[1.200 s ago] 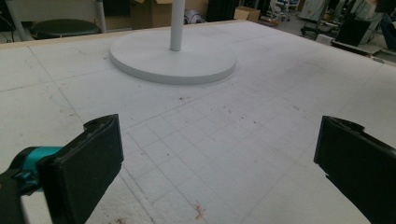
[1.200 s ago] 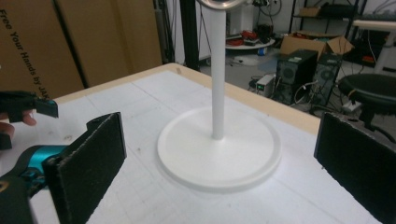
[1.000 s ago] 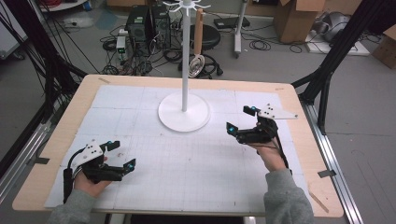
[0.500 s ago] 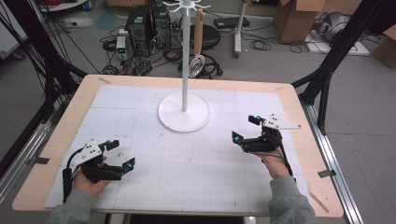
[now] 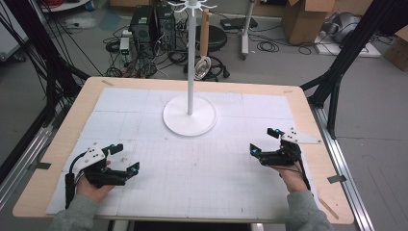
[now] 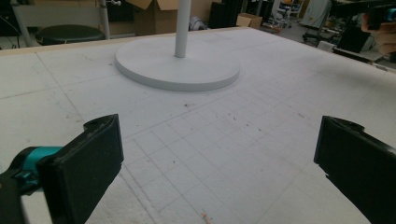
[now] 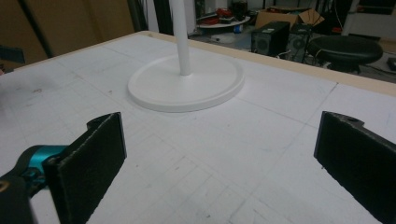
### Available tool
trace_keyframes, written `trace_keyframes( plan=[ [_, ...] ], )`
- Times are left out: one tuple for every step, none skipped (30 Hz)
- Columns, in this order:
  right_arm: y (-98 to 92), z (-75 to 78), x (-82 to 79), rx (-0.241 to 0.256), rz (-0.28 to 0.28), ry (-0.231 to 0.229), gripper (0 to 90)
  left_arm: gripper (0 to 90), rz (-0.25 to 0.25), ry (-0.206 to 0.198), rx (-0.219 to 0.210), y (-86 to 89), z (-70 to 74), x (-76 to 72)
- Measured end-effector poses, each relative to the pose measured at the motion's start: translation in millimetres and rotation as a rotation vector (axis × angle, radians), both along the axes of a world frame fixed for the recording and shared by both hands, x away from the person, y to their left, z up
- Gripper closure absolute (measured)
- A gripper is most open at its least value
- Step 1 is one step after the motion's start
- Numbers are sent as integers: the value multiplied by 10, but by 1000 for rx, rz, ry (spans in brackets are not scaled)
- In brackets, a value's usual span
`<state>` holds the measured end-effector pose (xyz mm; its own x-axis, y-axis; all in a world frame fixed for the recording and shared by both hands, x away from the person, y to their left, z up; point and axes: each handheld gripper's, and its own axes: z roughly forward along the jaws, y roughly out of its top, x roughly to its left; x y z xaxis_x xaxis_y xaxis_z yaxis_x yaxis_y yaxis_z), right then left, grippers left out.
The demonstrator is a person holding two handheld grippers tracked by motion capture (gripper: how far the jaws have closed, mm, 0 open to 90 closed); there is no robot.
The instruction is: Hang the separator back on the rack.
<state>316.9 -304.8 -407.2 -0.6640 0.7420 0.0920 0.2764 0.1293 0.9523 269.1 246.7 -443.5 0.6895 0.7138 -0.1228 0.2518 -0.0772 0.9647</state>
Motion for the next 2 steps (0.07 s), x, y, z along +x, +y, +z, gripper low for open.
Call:
trace_keyframes(
  plan=[
    [-8,-4,1,2,-4,1,14,19,1,1,-1,0,0,0],
    [-13,-9,4,5,-5,2,14,19,1,0,-2,-1,1,-3]
  ],
)
